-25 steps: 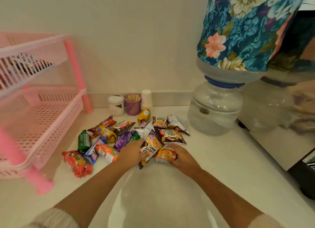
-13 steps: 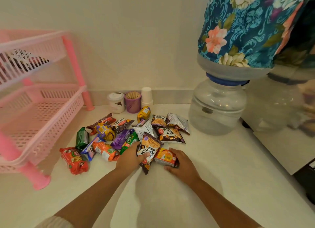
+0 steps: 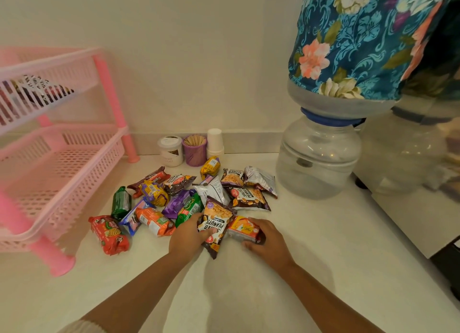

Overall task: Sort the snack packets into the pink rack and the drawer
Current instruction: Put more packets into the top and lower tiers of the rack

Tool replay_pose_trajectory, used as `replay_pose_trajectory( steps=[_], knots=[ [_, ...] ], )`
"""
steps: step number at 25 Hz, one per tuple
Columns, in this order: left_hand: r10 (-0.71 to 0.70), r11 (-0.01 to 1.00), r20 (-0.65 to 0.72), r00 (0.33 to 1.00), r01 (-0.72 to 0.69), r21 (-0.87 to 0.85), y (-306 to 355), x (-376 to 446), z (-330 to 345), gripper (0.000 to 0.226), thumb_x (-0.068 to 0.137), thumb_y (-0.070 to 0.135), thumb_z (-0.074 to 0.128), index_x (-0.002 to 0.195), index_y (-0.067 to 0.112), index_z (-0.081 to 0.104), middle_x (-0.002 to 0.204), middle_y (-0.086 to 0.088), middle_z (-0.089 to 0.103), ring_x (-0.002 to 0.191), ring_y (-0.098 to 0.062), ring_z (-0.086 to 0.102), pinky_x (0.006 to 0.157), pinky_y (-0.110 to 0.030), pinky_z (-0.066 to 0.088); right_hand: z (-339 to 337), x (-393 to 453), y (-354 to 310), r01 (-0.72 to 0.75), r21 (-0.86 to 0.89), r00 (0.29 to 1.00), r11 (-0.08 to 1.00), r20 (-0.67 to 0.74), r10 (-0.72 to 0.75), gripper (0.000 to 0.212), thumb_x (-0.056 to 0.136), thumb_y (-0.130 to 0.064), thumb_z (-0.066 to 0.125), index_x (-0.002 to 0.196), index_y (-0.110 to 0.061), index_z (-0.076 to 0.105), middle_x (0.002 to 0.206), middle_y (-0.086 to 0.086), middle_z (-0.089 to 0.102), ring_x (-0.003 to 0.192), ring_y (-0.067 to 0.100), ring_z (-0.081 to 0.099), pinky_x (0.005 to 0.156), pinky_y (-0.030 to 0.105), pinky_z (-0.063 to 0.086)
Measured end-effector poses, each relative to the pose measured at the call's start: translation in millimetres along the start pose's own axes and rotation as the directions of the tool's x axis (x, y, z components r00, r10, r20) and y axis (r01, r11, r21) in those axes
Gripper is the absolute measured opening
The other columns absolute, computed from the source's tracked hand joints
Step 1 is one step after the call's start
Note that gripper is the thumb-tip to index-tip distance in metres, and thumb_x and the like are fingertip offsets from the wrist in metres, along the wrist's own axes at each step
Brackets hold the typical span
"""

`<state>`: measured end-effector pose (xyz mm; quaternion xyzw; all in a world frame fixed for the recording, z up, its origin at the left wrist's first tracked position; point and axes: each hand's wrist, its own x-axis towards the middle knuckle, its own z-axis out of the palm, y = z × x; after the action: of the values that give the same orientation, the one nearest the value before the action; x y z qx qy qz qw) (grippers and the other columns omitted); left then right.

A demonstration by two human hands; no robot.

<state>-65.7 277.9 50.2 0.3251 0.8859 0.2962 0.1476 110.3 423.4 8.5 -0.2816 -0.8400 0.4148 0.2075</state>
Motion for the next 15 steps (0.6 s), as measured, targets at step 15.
replay_pose_trajectory(
  steps=[15],
  knots=[
    [0.274, 0.956, -0.261, 0.925, -0.293, -0.033, 28, 7, -149, 0.062, 0.076, 0.044, 0.070, 0.132, 0.028, 0.047, 0.123, -0.001, 0.063, 0.104, -0.022, 0.060, 0.079, -0.028, 0.046, -12, 56, -119, 0.119, 0.465, 0.990, 0.877, -0.120, -0.070, 0.043, 0.068, -0.022, 0.079, 0.107, -0.032, 0.064, 0.114, -0.001, 0.064, 0.099, 0.006, 0.064, 0.081, 0.024, 0.055]
  ],
)
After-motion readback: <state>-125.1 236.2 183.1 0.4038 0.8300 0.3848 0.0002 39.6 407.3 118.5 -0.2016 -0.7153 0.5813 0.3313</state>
